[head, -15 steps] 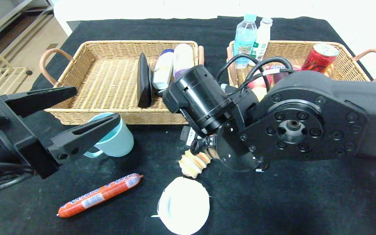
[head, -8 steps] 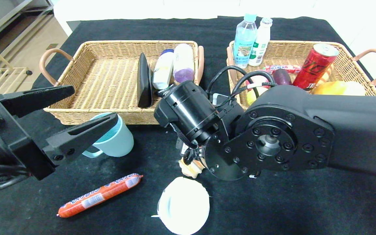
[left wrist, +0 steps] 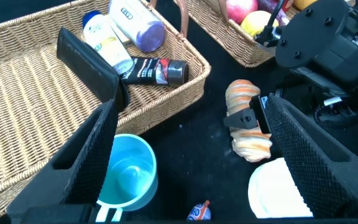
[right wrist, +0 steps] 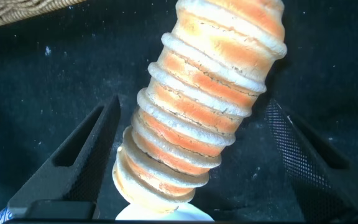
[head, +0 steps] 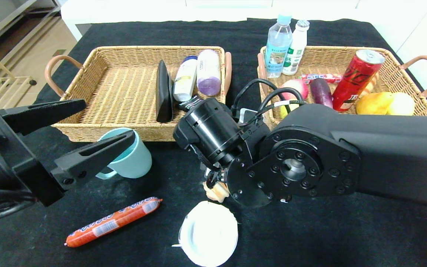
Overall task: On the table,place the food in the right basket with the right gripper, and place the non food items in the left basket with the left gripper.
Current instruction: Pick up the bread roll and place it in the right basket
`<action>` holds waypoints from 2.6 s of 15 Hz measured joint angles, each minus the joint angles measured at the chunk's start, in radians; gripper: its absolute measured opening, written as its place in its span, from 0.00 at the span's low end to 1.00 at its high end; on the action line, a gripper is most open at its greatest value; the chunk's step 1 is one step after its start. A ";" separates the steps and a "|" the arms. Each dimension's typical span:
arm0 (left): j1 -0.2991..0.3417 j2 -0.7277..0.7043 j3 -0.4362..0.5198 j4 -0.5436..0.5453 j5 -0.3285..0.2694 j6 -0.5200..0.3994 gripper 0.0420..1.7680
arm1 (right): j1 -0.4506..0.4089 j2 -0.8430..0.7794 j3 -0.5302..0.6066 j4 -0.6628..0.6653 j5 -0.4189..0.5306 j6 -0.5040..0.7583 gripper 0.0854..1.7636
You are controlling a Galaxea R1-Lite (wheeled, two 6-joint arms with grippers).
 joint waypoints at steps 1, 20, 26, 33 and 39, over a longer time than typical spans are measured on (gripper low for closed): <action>-0.001 0.000 0.000 0.000 -0.001 0.000 0.97 | 0.000 0.001 0.000 0.000 0.000 -0.001 0.96; -0.004 0.010 0.005 0.001 -0.001 0.000 0.97 | -0.009 0.011 0.000 -0.001 -0.005 -0.006 0.24; -0.006 0.010 0.008 0.001 -0.002 0.002 0.97 | -0.009 0.011 0.000 0.000 -0.005 -0.008 0.20; -0.007 0.005 0.007 0.001 -0.002 0.011 0.97 | -0.007 -0.009 0.001 0.009 -0.006 -0.028 0.19; -0.008 -0.012 0.002 0.001 -0.003 0.018 0.97 | -0.002 -0.141 0.057 0.020 -0.027 -0.191 0.19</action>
